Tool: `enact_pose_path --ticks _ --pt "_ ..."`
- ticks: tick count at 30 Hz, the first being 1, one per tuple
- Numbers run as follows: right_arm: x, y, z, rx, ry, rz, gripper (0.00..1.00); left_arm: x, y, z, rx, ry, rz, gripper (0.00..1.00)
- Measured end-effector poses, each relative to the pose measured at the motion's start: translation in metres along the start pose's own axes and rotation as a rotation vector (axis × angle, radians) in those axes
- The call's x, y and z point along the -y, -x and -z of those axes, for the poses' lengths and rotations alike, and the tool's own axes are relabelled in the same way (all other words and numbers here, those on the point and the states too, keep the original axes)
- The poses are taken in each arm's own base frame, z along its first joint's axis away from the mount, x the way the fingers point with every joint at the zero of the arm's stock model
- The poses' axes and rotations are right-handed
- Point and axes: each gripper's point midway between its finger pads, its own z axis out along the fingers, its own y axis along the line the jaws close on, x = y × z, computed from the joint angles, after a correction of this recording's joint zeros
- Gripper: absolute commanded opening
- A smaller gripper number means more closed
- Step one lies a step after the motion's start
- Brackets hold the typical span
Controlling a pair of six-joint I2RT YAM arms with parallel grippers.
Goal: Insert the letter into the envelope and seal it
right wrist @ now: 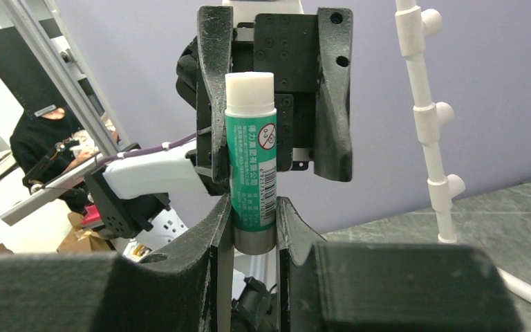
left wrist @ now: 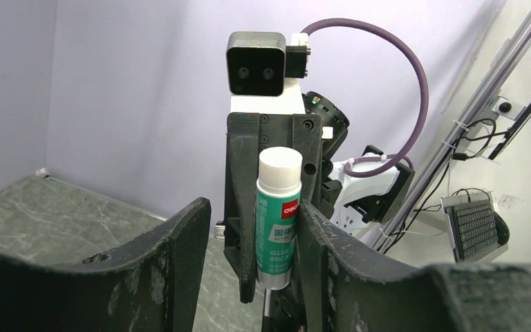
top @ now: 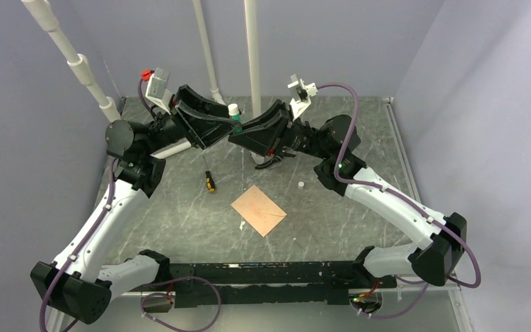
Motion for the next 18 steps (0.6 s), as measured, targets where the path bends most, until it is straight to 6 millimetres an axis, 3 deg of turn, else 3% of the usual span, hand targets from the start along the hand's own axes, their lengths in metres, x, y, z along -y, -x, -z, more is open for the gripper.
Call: enact_pose_path --ticks 8,14,18 --pt "0.004 -0.004 -0.001 -0.01 -0.001 -0.017 0.0 -0.002 -0.004 -0.002 -0.004 -0.011 0.012 0.39" --pt "0.006 -0.008 -0.003 -0.016 0.011 -0.029 0.0 -0.002 -0.01 -0.004 -0.022 -0.033 0.021 0.41" --pt "0.007 -0.009 -0.003 -0.02 0.007 -0.031 0.0 -0.003 -0.014 -0.004 -0.033 -0.038 0.026 0.36"
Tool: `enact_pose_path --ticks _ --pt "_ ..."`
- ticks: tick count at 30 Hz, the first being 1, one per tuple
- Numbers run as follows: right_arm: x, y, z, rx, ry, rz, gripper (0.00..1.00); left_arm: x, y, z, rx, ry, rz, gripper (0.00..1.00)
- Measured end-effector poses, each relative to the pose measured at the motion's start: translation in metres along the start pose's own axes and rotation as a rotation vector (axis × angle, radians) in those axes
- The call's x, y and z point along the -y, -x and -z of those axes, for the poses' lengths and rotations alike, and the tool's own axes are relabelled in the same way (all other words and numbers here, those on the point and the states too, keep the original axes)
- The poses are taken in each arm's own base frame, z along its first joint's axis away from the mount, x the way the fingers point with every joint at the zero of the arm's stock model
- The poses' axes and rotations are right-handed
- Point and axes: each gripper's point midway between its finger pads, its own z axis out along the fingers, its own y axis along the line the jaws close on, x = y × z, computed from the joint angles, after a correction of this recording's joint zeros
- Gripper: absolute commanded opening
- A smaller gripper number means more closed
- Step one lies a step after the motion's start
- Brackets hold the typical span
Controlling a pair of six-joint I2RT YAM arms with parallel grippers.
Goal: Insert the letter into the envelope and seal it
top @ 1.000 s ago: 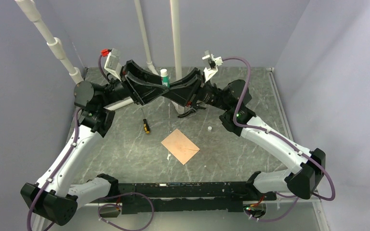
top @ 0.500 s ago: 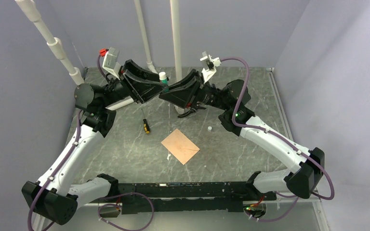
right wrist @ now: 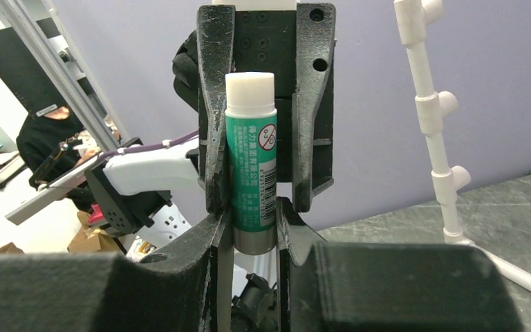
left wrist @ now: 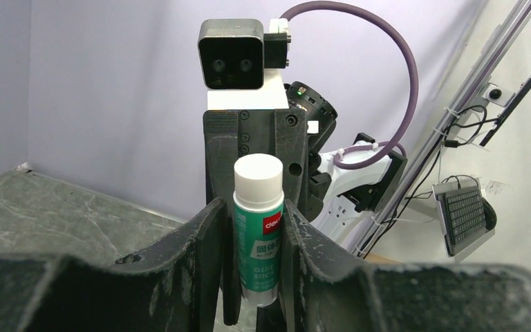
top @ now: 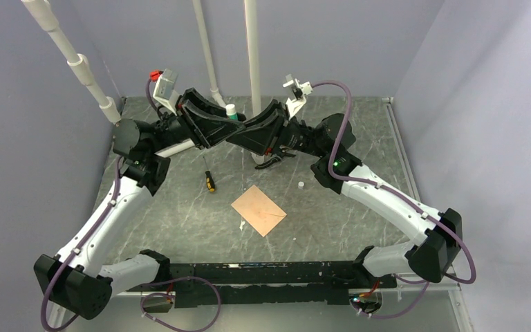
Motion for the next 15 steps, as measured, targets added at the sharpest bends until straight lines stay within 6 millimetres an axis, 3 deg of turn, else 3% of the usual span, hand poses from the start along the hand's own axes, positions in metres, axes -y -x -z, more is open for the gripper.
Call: enact_pose_path --ticks 3,6,8,9,10,12,15 --pt "0.002 -0.001 0.0 -0.001 -0.009 -0.003 0.0 0.001 -0.001 0.001 -0.003 0.001 -0.006 0.25" --pt "0.005 -0.004 0.001 -0.001 -0.019 -0.002 0.0 0.0 -0.003 0.003 -0.009 0.008 -0.006 0.03" --pt "0.007 -0.005 0.002 -0.003 -0.023 0.002 0.0 -0.001 -0.005 0.004 -0.014 0.015 0.0 0.02" --pt "0.008 -0.006 0.002 -0.005 -0.026 0.003 0.11 -0.002 -0.006 0.004 -0.015 0.02 0.002 0.02" --pt "0.009 -0.006 0.003 -0.007 -0.028 0.001 0.34 -0.002 -0.006 0.004 -0.016 0.022 0.003 0.03" --pt "0.01 -0.008 0.004 -0.012 -0.038 0.0 0.58 -0.005 -0.008 0.004 -0.021 0.031 -0.001 0.02" --pt "0.014 -0.011 0.009 -0.034 -0.082 0.003 0.7 -0.015 -0.016 0.006 -0.048 0.065 -0.01 0.02"
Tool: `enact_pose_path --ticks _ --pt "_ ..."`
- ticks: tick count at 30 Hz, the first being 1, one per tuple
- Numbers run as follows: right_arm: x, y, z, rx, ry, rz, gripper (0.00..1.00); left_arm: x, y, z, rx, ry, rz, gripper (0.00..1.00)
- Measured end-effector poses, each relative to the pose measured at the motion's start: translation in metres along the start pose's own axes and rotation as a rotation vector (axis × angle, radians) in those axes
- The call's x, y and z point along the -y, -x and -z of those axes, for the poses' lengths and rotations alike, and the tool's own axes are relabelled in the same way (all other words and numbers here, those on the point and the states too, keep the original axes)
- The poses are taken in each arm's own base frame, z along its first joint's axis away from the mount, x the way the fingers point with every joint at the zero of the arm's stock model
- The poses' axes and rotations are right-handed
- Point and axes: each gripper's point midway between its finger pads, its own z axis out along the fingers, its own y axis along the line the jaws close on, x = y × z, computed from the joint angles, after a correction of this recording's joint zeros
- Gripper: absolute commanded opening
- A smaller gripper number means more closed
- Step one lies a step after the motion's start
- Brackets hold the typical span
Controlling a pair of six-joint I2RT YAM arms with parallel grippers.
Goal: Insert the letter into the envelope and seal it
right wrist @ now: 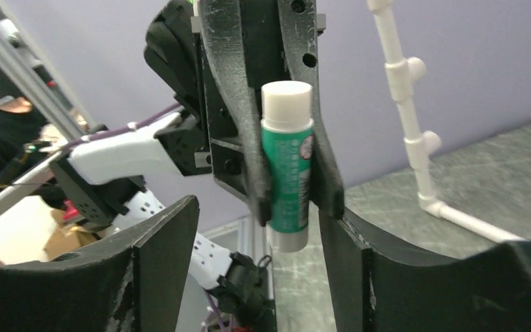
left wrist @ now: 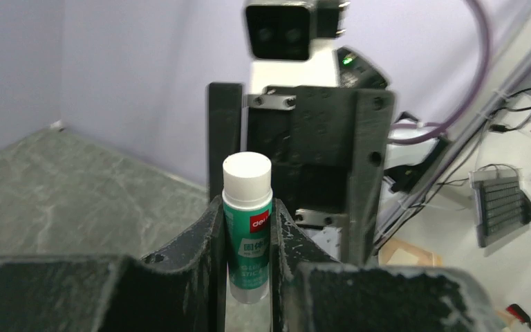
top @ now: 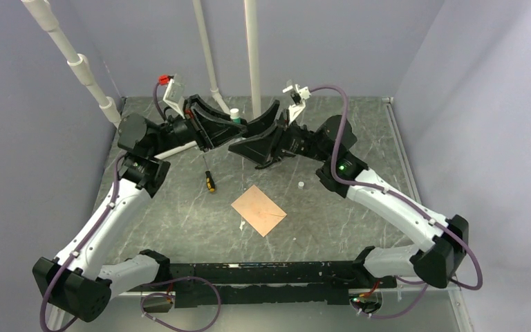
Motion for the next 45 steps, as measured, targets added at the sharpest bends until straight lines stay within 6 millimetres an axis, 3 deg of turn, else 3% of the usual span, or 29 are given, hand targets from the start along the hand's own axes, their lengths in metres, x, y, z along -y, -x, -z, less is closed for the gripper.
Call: enact_pose_path --ticks 6,9,12,16,19,21,24,30,36,45 --pt "0.023 -0.012 0.033 -0.083 -0.193 0.022 0.71 -0.036 -0.021 0.008 -0.113 0.166 -0.059 0.03" --pt "0.053 -0.024 0.061 -0.13 -0.382 -0.006 0.7 -0.053 -0.027 0.016 -0.166 0.268 -0.113 0.02" --pt "0.096 -0.042 0.096 -0.178 -0.642 -0.067 0.69 -0.066 -0.036 0.029 -0.22 0.355 -0.148 0.02" --pt "0.159 -0.087 0.158 -0.291 -1.045 -0.181 0.66 -0.076 -0.051 0.04 -0.278 0.409 -0.148 0.02" --pt "0.199 -0.136 0.213 -0.438 -1.347 -0.253 0.63 -0.077 -0.059 0.043 -0.3 0.408 -0.133 0.02" --pt "0.216 -0.169 0.246 -0.553 -1.485 -0.286 0.62 -0.077 -0.065 0.044 -0.312 0.4 -0.119 0.03" --pt "0.225 -0.192 0.273 -0.645 -1.573 -0.318 0.58 -0.076 -0.075 0.046 -0.332 0.381 -0.095 0.02" --pt "0.247 -0.225 0.297 -0.763 -1.66 -0.352 0.52 -0.068 -0.082 0.045 -0.353 0.322 -0.073 0.03" --pt "0.261 -0.251 0.307 -0.838 -1.661 -0.41 0.47 -0.061 -0.083 0.043 -0.358 0.282 -0.069 0.02" --pt "0.272 -0.26 0.304 -0.84 -1.624 -0.431 0.41 -0.059 -0.083 0.041 -0.356 0.26 -0.073 0.03"
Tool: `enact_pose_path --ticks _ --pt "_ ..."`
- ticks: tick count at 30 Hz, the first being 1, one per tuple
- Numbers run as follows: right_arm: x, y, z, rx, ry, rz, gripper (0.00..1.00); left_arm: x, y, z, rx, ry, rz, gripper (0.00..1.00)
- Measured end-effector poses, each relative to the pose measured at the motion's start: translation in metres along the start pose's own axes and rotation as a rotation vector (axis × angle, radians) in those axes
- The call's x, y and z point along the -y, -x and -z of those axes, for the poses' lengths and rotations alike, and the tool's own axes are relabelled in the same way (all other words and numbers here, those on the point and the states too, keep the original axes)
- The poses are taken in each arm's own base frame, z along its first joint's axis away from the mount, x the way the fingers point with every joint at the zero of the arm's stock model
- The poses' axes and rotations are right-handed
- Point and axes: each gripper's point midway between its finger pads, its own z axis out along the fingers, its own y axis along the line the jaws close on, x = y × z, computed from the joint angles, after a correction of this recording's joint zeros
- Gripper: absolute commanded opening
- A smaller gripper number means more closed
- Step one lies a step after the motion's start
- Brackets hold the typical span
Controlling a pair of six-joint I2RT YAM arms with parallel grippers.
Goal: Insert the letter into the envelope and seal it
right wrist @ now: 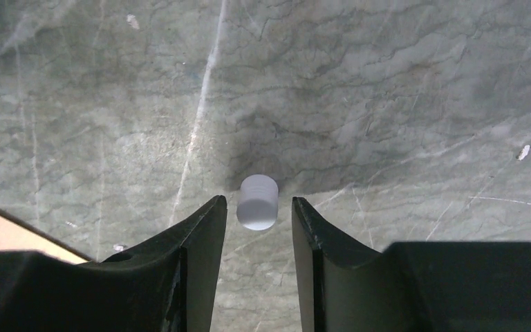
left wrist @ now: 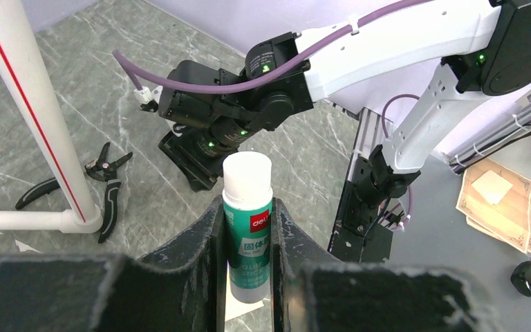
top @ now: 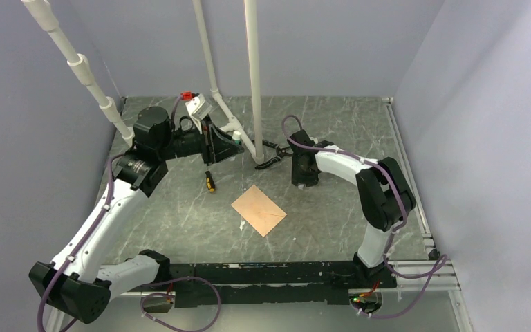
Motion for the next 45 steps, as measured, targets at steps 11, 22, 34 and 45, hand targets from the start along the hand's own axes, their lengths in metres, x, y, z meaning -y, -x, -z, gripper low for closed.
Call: enact_pose_path --ticks 11,22,34,45 --pt "0.002 0.005 -0.005 -0.011 -0.007 0.003 0.0 -0.004 -0.003 -0.004 -0.009 -0.003 0.009 0.02" --pt "-0.062 0.03 0.123 0.138 0.512 0.093 0.0 0.004 -0.005 -0.006 -0.02 -0.074 -0.002 0.02" --pt "-0.143 0.053 0.332 0.398 1.314 0.191 0.0 0.026 -0.006 -0.008 -0.057 -0.255 -0.028 0.02" --pt "-0.154 0.056 0.391 0.444 1.53 0.184 0.0 0.027 0.0 -0.008 -0.047 -0.265 -0.067 0.02"
